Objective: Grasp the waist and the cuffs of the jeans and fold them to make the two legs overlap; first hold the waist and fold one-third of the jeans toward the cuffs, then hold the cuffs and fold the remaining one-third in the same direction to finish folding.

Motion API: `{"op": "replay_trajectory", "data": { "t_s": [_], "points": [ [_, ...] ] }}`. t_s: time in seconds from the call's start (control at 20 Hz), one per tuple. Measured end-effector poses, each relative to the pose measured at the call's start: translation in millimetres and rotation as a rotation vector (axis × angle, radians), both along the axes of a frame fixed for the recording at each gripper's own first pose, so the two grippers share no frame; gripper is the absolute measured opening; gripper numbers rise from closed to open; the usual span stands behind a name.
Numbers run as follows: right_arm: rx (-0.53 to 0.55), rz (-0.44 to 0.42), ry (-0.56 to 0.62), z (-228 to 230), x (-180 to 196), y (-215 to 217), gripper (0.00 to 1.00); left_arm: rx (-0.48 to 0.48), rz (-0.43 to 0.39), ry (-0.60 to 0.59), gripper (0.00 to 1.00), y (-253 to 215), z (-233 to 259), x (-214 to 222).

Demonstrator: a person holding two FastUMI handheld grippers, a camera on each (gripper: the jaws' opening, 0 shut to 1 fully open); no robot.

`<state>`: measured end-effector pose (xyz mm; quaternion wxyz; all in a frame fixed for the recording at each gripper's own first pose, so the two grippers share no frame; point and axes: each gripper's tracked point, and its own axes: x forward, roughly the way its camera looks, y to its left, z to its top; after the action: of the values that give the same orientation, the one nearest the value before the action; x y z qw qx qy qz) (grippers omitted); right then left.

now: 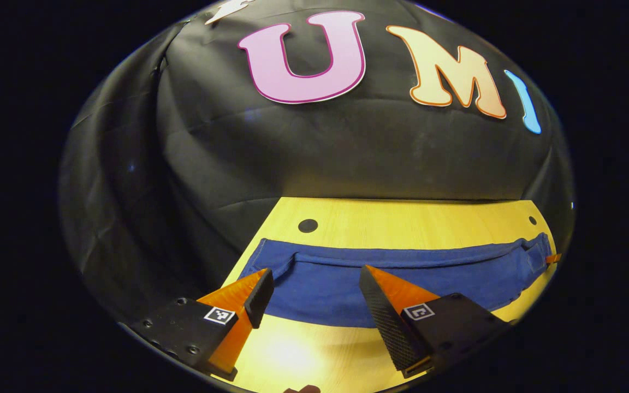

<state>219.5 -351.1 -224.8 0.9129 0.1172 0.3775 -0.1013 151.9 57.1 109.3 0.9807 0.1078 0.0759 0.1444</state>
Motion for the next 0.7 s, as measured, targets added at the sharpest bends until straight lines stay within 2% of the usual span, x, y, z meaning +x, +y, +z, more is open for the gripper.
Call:
{"op": "replay_trajectory", "data": {
  "t_s": [0.05,0.15,0.25,0.35,0.6,0.65,0.7],
  "points": [
    [0.014,0.004,-0.009,-0.2,0.7,3.1,0.89,-0.003,0.005,-0.003,0.96,1.6,0.2,-3.2],
    [0.027,-0.02,-0.025,3.8,3.1,8.5,0.64,-0.006,0.031,-0.002,0.96,10.3,-4.4,-12.4],
    [0.009,-0.022,-0.024,1.9,4.1,9.9,0.46,-0.025,0.05,0.008,0.96,16.0,-13.1,-19.9],
    [-0.027,0.006,-0.045,2.9,5.4,5.3,0.34,-0.042,0.061,0.02,0.96,21.1,-24.8,-26.8],
    [0.021,-0.043,-0.073,7.3,8.2,7.8,0.33,-0.075,0.081,0.021,0.96,28.7,-39.5,-41.1],
    [0.03,-0.058,-0.072,6.9,7.5,9.6,0.23,-0.087,0.078,0.018,0.96,28.7,-41.5,-42.6],
    [0.021,-0.058,-0.08,8.6,7.6,10.8,0.19,-0.093,0.076,0.016,0.96,29.4,-41.3,-43.7]
  ]
}}
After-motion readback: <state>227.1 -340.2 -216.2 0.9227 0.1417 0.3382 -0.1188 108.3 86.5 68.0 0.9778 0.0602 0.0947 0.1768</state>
